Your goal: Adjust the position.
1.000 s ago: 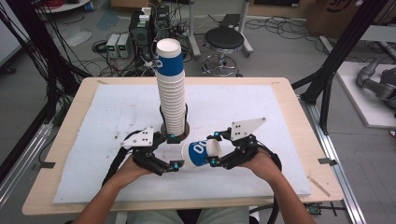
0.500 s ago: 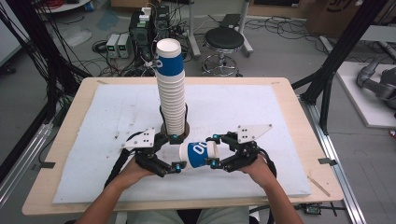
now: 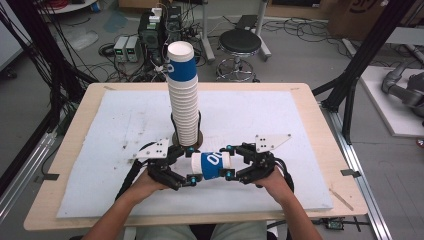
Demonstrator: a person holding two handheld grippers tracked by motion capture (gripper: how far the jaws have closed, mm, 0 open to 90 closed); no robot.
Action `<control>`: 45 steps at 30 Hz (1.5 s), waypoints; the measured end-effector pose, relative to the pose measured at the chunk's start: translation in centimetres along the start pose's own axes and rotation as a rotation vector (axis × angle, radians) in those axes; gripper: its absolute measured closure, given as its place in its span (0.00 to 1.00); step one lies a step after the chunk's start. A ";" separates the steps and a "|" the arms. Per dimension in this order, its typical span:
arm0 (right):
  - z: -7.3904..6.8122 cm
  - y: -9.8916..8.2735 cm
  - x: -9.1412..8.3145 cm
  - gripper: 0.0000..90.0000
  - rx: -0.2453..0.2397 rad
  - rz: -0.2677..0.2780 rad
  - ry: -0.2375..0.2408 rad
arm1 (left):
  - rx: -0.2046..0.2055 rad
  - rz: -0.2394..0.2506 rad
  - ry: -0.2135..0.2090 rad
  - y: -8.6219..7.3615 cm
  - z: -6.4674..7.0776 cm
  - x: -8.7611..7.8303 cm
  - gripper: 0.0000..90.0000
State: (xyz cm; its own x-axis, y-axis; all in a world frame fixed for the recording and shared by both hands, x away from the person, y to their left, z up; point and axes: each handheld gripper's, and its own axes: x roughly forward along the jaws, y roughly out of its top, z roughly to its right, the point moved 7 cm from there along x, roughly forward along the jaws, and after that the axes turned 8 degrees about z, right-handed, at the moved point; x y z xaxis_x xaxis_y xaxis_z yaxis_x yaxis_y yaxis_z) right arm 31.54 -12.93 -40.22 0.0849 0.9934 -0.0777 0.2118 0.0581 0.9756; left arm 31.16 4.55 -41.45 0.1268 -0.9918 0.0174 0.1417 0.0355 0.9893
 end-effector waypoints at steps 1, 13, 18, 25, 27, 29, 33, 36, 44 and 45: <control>0.1 0.0 0.0 0.35 -0.004 -0.003 0.000 | 0.004 -0.001 0.000 0.0 0.0 0.0 0.25; 0.0 0.6 -0.2 0.33 -0.034 -0.055 -0.029 | 0.044 -0.069 -0.004 1.0 0.0 0.1 0.34; -0.1 1.0 -0.1 0.23 -0.022 -0.068 -0.055 | 0.042 -0.094 0.007 1.2 -0.3 -0.1 0.34; 0.1 1.9 -0.9 0.23 -0.038 -0.075 -0.096 | 0.059 -0.138 0.028 1.7 -0.5 -0.6 0.34; 0.2 2.2 -1.1 0.23 -0.075 -0.117 -0.124 | 0.066 -0.173 0.035 1.8 -0.5 -0.6 0.34; 0.2 2.6 -1.2 0.23 -0.105 -0.154 -0.145 | 0.077 -0.211 0.039 2.0 -0.7 -0.6 0.34; 0.1 3.3 -0.9 0.23 -0.181 -0.250 -0.163 | 0.098 -0.277 0.054 2.2 -0.9 -0.4 0.34; -0.1 3.7 -0.4 0.23 -0.235 -0.331 -0.157 | 0.108 -0.321 0.055 2.3 -0.9 -0.2 0.33; 0.1 4.0 1.5 0.23 -0.334 -0.514 -0.149 | 0.136 -0.436 0.060 2.9 -1.2 0.3 0.33; 0.1 3.9 1.6 0.23 -0.338 -0.530 -0.148 | 0.137 -0.448 0.065 3.0 -1.3 0.3 0.33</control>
State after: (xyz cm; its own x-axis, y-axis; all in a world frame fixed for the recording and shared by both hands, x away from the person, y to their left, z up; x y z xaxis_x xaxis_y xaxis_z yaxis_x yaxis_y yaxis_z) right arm 32.62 -11.08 -36.55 0.1918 0.7982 -0.5710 -0.0547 0.5896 0.8058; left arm 32.85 4.47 -38.70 0.1440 -0.8958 -0.4206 0.0665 -0.4153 0.9073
